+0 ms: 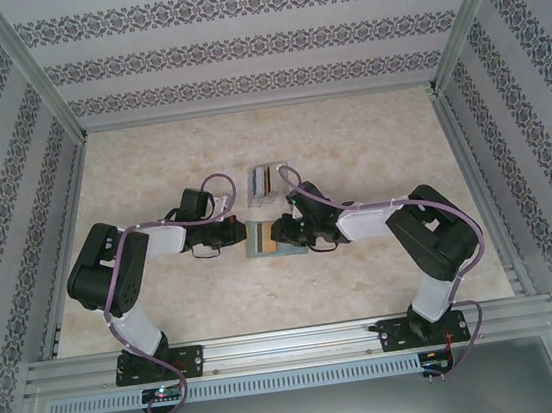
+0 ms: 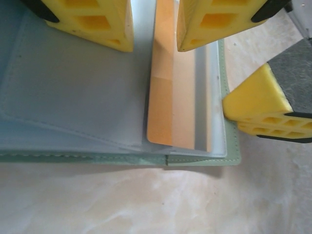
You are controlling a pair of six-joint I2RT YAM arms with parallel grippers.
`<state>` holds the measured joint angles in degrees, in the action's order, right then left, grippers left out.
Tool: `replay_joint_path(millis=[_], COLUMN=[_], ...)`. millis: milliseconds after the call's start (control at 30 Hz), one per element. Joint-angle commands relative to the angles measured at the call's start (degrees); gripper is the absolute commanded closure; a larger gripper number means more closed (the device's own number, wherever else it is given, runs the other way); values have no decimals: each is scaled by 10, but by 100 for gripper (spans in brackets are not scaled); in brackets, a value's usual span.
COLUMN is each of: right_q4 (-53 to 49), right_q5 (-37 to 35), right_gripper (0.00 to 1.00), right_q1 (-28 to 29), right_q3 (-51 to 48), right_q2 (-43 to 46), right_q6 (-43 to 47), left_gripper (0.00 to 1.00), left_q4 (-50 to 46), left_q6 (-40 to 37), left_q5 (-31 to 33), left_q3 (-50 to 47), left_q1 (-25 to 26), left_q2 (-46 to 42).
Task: Put the credit cards into the card holder
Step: Insert the credit card into the card slot.
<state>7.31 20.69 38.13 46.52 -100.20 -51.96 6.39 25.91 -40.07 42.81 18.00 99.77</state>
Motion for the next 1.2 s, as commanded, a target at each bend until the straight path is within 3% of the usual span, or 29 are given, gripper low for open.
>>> replay_joint_path(millis=[0, 300, 467, 800, 1033, 1167], right_q4=[-76, -70, -77, -160, -210, -209], right_q5=[-32, -5, 10, -33, -94, -106], right_gripper=[70, 87, 88, 81, 62, 61], right_q1=[2, 24, 35, 33, 31, 30], right_q3=[9, 61, 93, 86, 62, 51], right_q2=[1, -53, -67, -4, 49, 50], right_q6=[38, 42, 50, 102, 102, 91], left_gripper=[100, 100, 100, 100, 100, 100], left_q4=[-13, -9, -7, -12, -15, -16], left_q6=[2, 5, 6, 5, 4, 4], left_q5=[-3, -7, -8, -5, 0, -2], left_q3=[14, 14, 14, 16, 16, 16], left_q1=[-1, -1, 0, -1, 0, 0], left_q2=[14, 16, 17, 16, 16, 16])
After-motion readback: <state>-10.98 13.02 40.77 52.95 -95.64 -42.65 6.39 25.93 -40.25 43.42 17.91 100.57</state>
